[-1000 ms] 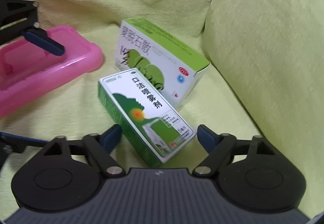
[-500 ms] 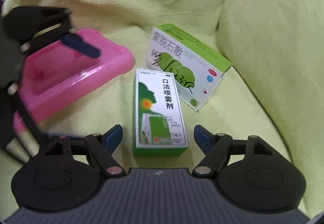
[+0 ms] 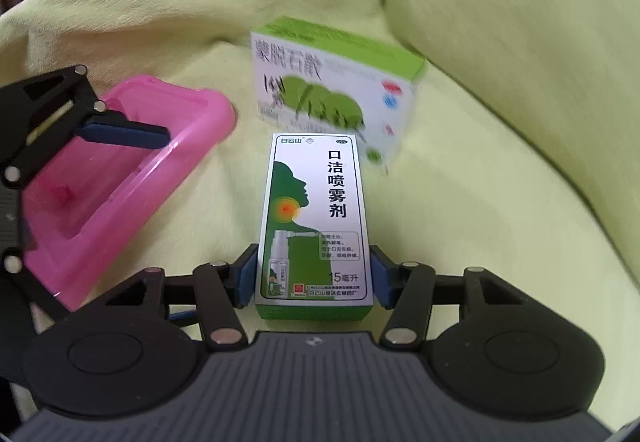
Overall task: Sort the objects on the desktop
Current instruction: 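Close the right tool on the green mouth-spray box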
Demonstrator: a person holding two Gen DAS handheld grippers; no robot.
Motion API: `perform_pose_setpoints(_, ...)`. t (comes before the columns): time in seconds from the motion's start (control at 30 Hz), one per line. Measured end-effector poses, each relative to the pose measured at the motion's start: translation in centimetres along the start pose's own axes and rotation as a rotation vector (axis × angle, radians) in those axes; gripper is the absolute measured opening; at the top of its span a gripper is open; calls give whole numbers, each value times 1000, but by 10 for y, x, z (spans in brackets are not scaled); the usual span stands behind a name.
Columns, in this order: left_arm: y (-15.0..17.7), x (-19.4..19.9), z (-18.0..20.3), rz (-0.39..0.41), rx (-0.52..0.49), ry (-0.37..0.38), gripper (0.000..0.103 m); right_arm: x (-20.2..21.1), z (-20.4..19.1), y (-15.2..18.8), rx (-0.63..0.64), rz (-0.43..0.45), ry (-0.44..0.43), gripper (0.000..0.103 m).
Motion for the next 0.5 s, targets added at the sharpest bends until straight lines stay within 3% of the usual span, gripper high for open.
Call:
perform_pose_setpoints(0.1, -6, 6, 13, 36, 0, 82, 99, 17, 2, 21, -74, -38, -5, 52)
perform_pose_setpoints(0.27, -14, 22, 44, 102, 11, 292, 99, 42, 8, 56, -200, -99, -24, 52)
perform_pose_setpoints(0.5, -13, 17, 78, 72, -83, 316, 99, 49, 14, 50, -211, -97, 29, 54)
Point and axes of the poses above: each gripper's, at about its wrist camera, not at the fingertips, and x roughly against the way its jaws point, z to its right, y to its underside, the point moved 9 cm from there along -x, roughly the way its jaws point, and after that the axes turned 7 degrees about -x, right-handed, at the moved point
